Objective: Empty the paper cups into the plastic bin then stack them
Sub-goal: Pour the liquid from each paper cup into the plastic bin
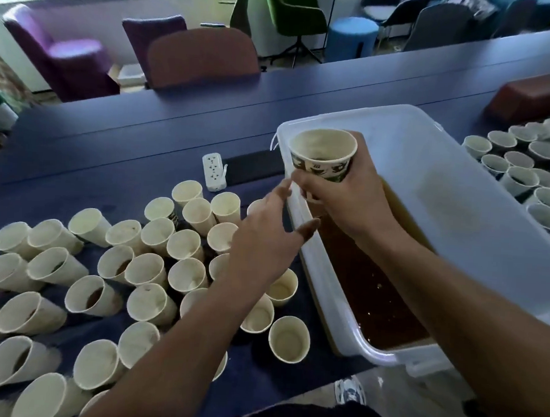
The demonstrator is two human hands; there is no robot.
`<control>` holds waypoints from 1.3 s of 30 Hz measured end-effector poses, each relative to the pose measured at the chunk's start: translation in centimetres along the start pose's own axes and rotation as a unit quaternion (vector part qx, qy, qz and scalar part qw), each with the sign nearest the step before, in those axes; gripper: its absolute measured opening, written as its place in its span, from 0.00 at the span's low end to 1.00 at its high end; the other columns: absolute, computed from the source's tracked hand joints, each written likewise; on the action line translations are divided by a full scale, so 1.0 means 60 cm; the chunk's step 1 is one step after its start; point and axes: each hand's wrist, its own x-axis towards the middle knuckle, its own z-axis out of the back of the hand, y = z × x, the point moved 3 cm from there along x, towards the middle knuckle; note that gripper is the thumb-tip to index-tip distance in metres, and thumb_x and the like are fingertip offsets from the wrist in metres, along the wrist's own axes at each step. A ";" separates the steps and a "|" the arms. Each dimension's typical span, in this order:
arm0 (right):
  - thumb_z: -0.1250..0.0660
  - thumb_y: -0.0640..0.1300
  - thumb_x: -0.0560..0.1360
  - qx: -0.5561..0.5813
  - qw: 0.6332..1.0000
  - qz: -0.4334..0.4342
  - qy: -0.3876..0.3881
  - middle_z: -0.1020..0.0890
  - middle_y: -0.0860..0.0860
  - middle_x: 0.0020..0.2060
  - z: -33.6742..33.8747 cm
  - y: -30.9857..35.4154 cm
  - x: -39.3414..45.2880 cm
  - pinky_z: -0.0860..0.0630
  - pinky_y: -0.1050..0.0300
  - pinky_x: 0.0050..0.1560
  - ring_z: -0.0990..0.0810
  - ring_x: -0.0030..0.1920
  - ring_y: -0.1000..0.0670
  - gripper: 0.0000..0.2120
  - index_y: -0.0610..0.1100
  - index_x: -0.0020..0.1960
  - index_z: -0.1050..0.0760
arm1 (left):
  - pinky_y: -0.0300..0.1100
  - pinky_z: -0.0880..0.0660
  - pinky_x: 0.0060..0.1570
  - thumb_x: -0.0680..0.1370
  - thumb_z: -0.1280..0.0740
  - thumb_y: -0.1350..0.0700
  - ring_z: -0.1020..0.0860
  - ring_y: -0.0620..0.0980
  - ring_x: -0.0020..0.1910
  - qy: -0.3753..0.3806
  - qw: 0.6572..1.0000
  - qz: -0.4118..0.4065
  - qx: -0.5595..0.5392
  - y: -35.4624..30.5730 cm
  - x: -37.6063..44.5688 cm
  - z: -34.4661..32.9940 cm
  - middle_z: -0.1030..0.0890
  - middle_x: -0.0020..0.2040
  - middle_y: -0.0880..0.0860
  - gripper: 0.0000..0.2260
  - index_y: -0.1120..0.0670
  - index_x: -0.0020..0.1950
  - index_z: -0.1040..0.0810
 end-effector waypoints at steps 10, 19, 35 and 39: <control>0.22 0.46 0.69 -0.151 0.988 -0.032 0.016 0.20 0.59 0.49 0.081 -0.100 0.030 0.25 0.68 0.45 0.21 0.48 0.62 0.25 0.51 0.61 0.30 | 0.46 0.41 0.76 0.82 0.45 0.36 0.47 0.42 0.81 0.118 0.988 -0.054 0.082 0.024 -0.004 -0.037 0.51 0.82 0.37 0.31 0.41 0.83 0.50; 0.22 0.45 0.66 -0.204 0.976 -0.079 0.011 0.25 0.54 0.53 0.097 -0.157 0.036 0.22 0.44 0.56 0.21 0.52 0.46 0.36 0.55 0.65 0.41 | 0.46 0.44 0.77 0.82 0.47 0.36 0.51 0.44 0.82 0.136 0.982 -0.054 0.115 0.022 0.000 -0.038 0.53 0.82 0.38 0.31 0.43 0.83 0.53; 0.24 0.41 0.67 -0.289 0.952 -0.083 0.054 0.24 0.59 0.52 0.092 -0.158 0.032 0.40 0.50 0.57 0.28 0.53 0.54 0.28 0.53 0.63 0.32 | 0.49 0.31 0.69 0.82 0.49 0.35 0.42 0.47 0.80 0.140 0.983 -0.046 0.114 0.016 -0.005 -0.036 0.55 0.81 0.36 0.31 0.41 0.83 0.55; 0.24 0.41 0.67 -0.305 0.948 -0.070 0.061 0.25 0.58 0.52 0.090 -0.152 0.027 0.38 0.47 0.61 0.27 0.56 0.51 0.28 0.53 0.63 0.30 | 0.49 0.32 0.70 0.82 0.48 0.35 0.43 0.46 0.81 0.143 0.982 -0.046 0.112 0.016 -0.006 -0.035 0.54 0.82 0.36 0.31 0.42 0.83 0.54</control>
